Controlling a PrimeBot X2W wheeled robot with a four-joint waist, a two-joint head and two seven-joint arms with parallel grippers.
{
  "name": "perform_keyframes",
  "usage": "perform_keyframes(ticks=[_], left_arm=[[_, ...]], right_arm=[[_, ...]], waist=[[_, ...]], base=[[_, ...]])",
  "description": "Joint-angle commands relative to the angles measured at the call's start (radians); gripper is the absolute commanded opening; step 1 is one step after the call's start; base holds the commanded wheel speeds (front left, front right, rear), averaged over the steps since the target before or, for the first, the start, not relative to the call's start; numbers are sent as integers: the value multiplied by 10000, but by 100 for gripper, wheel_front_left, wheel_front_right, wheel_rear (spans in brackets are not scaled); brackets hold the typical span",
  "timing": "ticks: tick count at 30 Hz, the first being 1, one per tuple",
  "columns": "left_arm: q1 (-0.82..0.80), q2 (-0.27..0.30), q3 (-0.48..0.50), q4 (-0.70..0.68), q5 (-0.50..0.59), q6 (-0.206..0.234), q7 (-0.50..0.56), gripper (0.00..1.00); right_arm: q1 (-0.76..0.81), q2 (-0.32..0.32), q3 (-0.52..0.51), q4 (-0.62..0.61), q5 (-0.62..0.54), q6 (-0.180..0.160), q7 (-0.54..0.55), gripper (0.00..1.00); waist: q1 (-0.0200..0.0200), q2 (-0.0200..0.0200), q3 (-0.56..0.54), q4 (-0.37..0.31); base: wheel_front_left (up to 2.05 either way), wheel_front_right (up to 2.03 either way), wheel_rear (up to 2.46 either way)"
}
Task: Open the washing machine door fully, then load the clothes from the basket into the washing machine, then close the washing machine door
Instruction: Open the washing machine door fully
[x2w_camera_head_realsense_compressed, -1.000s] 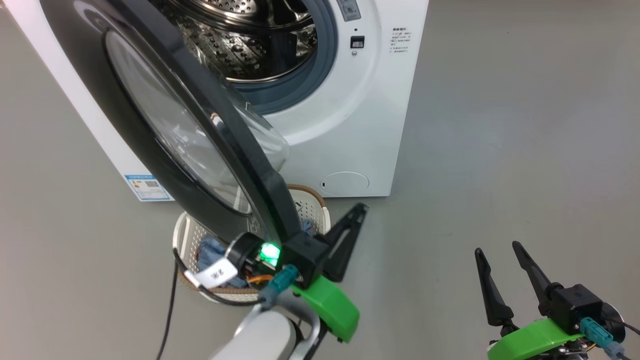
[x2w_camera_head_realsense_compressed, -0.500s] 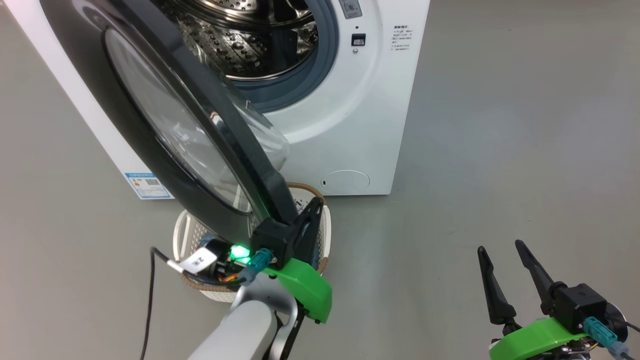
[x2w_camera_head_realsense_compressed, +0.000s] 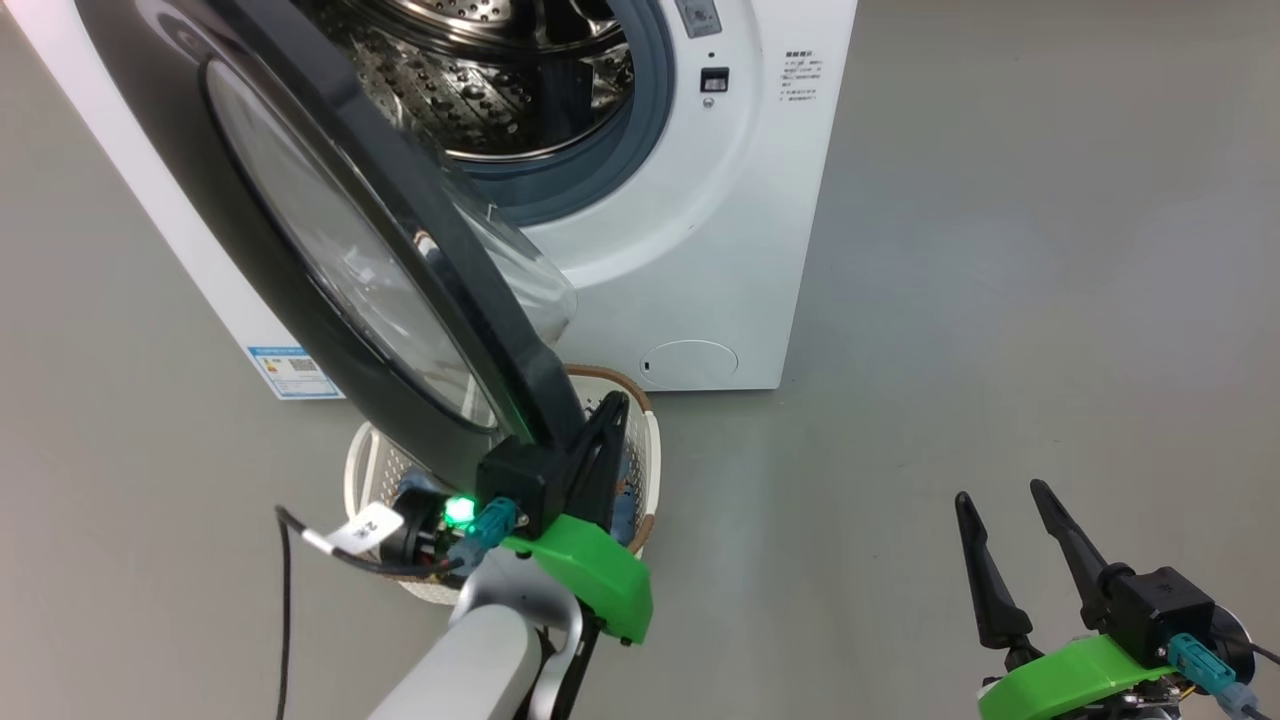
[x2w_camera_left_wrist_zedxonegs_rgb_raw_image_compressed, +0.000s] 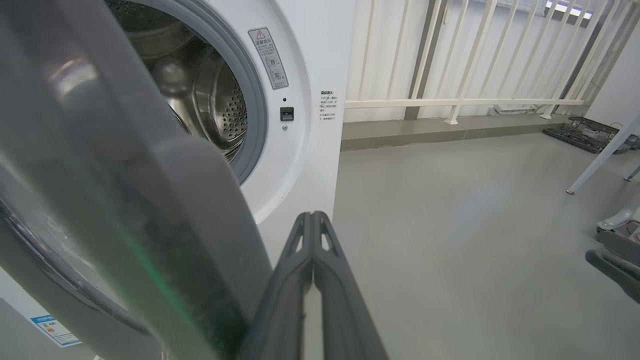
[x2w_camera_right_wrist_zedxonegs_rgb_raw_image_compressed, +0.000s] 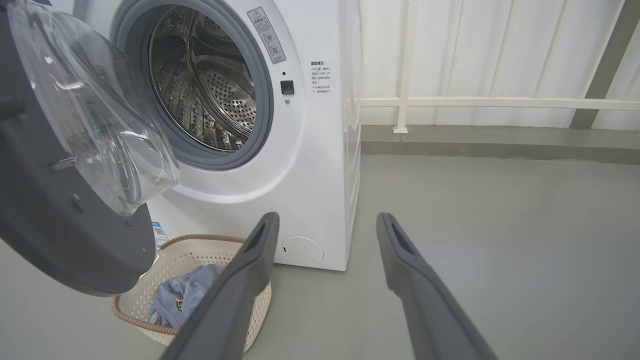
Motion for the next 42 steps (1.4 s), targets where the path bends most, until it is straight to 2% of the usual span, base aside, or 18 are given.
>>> perform_keyframes(ticks=[1, 11, 23, 42], left_arm=[[-72, 274, 434, -320, -43, 155, -94, 0], [668, 942, 596, -1580, -179, 515, 270, 0], [1317, 1573, 803, -2654, 21, 1210, 424, 0], [2125, 1996, 600, -4175, 386, 1881, 559, 0]], right_arm=[[-228, -17, 262, -249, 29, 16, -76, 100], [-422, -16, 211, -287, -52, 16, -76, 100], [-460, -16, 128, -270, 8, 16, -76, 100], [-595, -16, 117, -142, -38, 16, -76, 100]], waist=[[0, 0, 9, 4], [0, 0, 237, 174], [0, 0, 341, 420], [0, 0, 519, 1023]], base=[[0, 0, 0], [0, 0, 0], [0, 0, 0], [0, 0, 0]])
